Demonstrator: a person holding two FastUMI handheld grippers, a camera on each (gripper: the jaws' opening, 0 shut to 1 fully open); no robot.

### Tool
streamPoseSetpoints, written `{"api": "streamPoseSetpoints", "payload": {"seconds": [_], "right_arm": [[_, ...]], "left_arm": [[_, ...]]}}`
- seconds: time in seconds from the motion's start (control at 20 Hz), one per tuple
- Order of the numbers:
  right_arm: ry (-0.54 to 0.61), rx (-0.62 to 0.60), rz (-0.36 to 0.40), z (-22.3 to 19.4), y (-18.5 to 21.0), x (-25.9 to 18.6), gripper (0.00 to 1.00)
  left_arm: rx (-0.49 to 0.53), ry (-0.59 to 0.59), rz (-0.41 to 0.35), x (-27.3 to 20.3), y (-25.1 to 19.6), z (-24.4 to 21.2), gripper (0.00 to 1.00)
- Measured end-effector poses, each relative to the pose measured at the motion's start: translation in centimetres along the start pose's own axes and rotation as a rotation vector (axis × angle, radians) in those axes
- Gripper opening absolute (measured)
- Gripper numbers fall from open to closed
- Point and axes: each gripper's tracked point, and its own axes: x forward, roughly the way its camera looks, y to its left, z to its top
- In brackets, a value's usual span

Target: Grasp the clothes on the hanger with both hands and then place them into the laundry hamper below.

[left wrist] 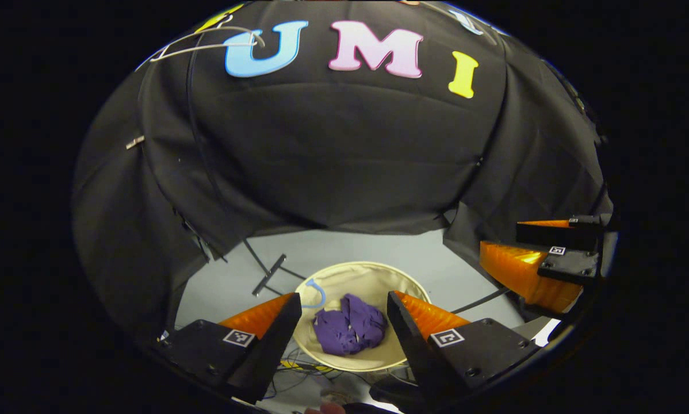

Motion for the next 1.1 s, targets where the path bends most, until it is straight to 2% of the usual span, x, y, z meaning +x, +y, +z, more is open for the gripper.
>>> {"api": "streamPoseSetpoints", "payload": {"seconds": [0.3,0.7,0.9,1.1], "right_arm": [[-0.193,0.038,-0.064,6.2,1.1,-7.7,0.98],[-0.484,0.016,-0.147,15.2,3.1,-19.7,0.98],[-0.606,0.018,-0.181,18.2,4.6,-24.7,0.99],[-0.694,0.039,-0.212,20.2,5.2,-30.0,0.97]], "left_arm": [[0.039,-0.193,-0.051,-7.7,-0.3,5.5,0.95],[0.052,-0.431,-0.101,-18.7,-0.1,10.7,0.94],[0.057,-0.544,-0.127,-23.7,0.4,12.4,0.95],[0.085,-0.643,-0.118,-29.0,1.1,14.7,0.92]]}}
